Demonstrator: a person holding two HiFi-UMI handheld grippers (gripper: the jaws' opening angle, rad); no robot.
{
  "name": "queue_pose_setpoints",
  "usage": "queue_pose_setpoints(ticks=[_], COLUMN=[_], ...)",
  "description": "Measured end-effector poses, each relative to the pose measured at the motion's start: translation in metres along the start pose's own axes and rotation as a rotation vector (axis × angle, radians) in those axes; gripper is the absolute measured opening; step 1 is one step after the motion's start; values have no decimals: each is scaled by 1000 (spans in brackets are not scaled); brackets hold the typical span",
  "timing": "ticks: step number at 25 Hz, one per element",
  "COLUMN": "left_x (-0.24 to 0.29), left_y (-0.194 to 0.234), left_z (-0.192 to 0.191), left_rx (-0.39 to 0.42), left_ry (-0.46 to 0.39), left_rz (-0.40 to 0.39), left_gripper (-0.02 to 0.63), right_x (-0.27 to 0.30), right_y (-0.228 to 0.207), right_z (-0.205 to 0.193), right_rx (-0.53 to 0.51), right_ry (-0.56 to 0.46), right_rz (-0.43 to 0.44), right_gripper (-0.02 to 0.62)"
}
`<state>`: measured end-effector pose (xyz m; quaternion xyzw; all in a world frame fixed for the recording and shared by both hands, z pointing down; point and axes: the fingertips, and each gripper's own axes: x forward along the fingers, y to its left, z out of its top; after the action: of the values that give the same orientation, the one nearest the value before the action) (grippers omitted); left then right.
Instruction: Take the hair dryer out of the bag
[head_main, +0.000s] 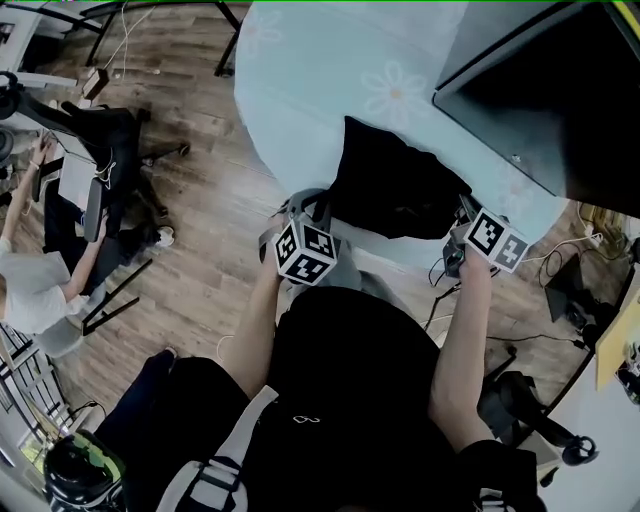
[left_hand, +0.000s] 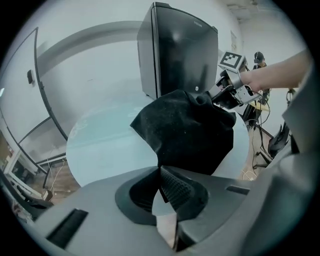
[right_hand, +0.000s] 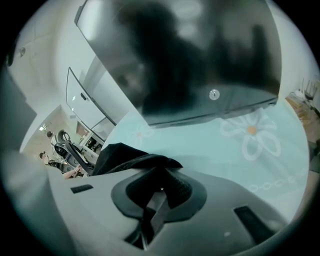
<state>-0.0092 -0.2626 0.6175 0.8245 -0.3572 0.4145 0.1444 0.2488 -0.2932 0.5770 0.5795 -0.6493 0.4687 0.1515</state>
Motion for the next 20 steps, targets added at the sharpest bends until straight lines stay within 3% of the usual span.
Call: queue_pose_setpoints(ticks=[8,14,20], left_x=[-3,-10,-12], left_y=[30,55,88], left_z=[20,36,45], left_rx=[-68,-126,-293], left_ry=[-68,-133,-163], left_rz=[27,65,86], left_gripper=[28,26,26], right_x=[2,-5,-16], right_y=[33,47,51], right_z=[41,67,87], right_rx=[-126,-121,-148], right_ry=[-64,-122,-173], right_rz=[92,146,149], right_gripper=[32,32,31])
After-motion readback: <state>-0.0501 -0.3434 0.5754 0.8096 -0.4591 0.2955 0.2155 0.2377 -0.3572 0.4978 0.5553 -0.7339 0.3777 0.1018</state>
